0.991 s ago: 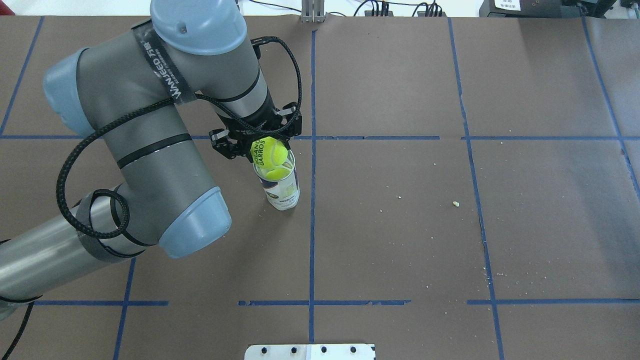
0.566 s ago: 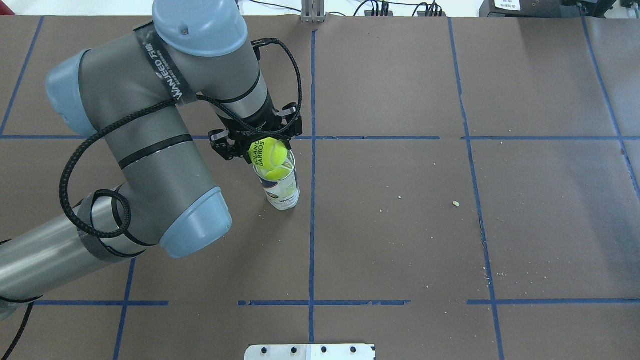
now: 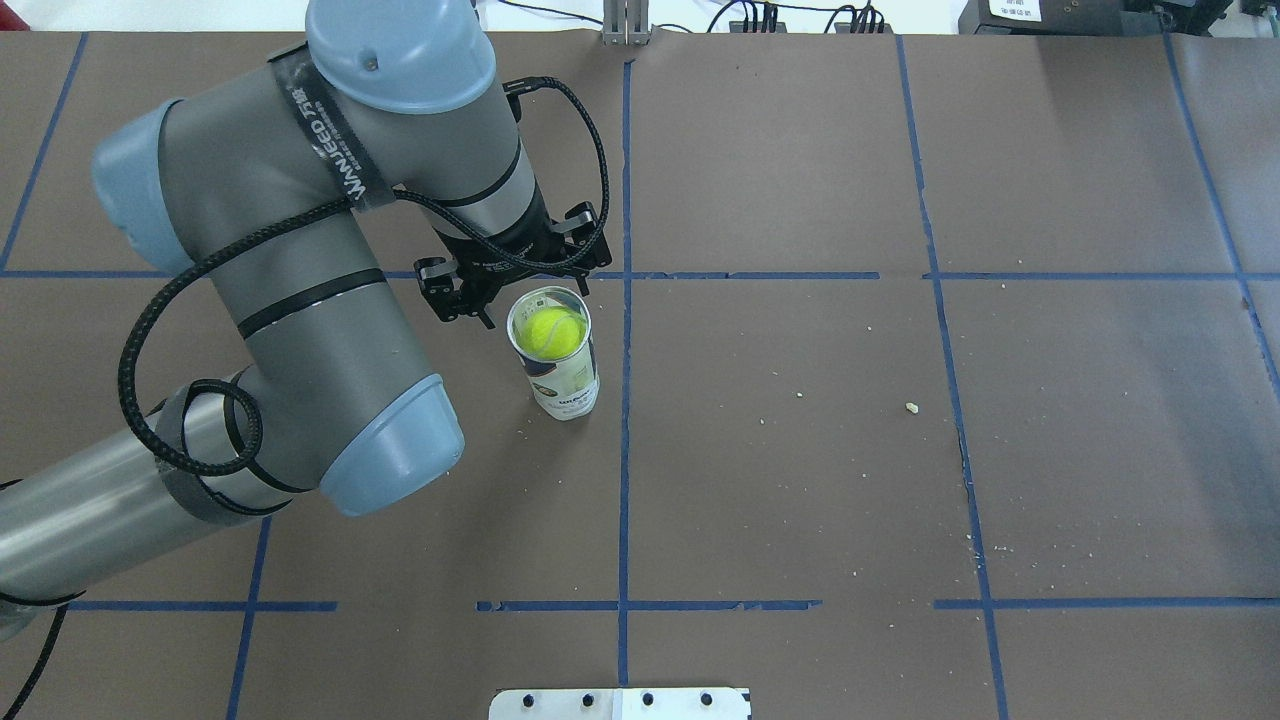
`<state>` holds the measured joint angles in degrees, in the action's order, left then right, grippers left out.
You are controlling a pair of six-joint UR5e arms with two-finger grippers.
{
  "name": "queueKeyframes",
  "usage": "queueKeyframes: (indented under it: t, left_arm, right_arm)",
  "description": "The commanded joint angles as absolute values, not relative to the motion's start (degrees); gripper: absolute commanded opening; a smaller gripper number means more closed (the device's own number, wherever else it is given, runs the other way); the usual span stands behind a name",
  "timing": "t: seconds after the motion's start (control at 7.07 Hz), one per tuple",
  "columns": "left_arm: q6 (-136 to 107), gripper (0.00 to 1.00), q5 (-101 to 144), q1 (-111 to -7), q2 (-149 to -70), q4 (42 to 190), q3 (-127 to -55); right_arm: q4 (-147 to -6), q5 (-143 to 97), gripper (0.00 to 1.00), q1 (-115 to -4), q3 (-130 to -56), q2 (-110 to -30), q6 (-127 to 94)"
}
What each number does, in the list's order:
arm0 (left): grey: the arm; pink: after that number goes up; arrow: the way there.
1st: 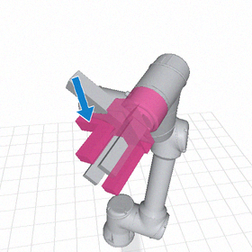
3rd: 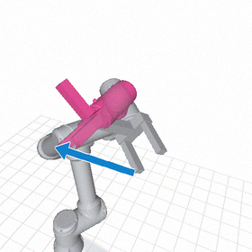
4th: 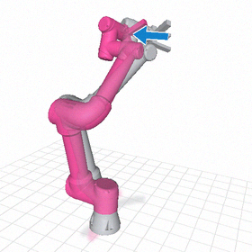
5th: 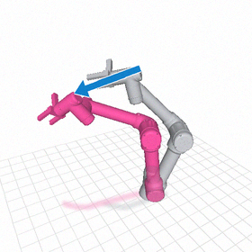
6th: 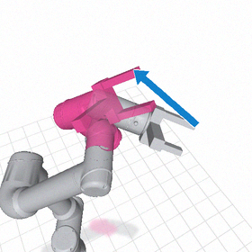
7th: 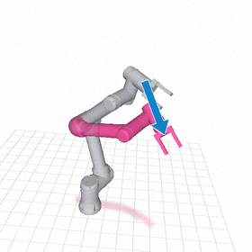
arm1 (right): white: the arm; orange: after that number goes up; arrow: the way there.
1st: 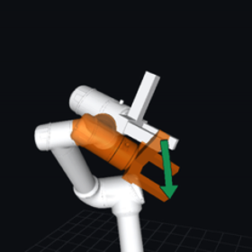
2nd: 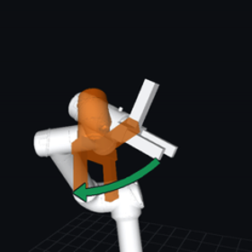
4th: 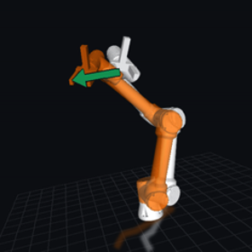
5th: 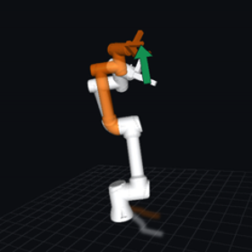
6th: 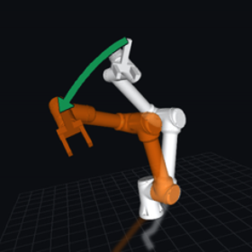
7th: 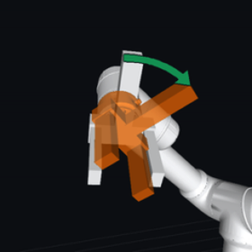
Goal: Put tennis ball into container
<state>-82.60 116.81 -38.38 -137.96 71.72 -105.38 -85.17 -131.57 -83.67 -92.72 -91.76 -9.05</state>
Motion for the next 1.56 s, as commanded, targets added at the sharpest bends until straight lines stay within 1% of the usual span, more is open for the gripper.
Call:
queueKeyframes:
  t: [0.0, 0.42, 0.57, 0.85, 0.99, 1.13, 1.42]
  left_arm:
    - [-75.39, 0.91, 116.81, -41.11, -135.28, 71.54, -106.60]
    - [-50.01, 0.91, 118.30, -56.11, -125.02, 73.20, -108.63]
    - [-41.31, 0.91, 121.52, -61.47, -120.46, 75.13, -108.37]
    - [-25.47, 0.95, 126.98, -69.84, -109.22, 81.44, -106.10]
    - [-19.66, 0.95, 129.26, -73.35, -105.25, 84.52, -102.95]
    - [-12.20, 0.95, 131.20, -76.35, -101.55, 88.20, -98.31]
    - [0.57, 1.00, 138.03, -83.99, -96.79, 92.37, -88.29]
  right_arm:
    - [-85.17, -131.57, 1.00, -83.67, -92.72, -91.76, -9.05]
    - [-85.17, -131.57, 1.00, -83.67, -92.72, -91.76, -9.05]
    - [-85.17, -131.57, 1.00, -83.67, -92.72, -91.76, -9.05]
    - [-85.17, -131.57, 1.00, -83.67, -92.72, -91.76, -9.05]
    - [-85.17, -131.57, 1.00, -83.67, -92.72, -91.76, -9.05]
    - [-85.17, -131.57, 1.00, -83.67, -92.72, -91.76, -9.05]
    - [-85.17, -131.57, 1.00, -83.67, -92.72, -91.76, -9.05]
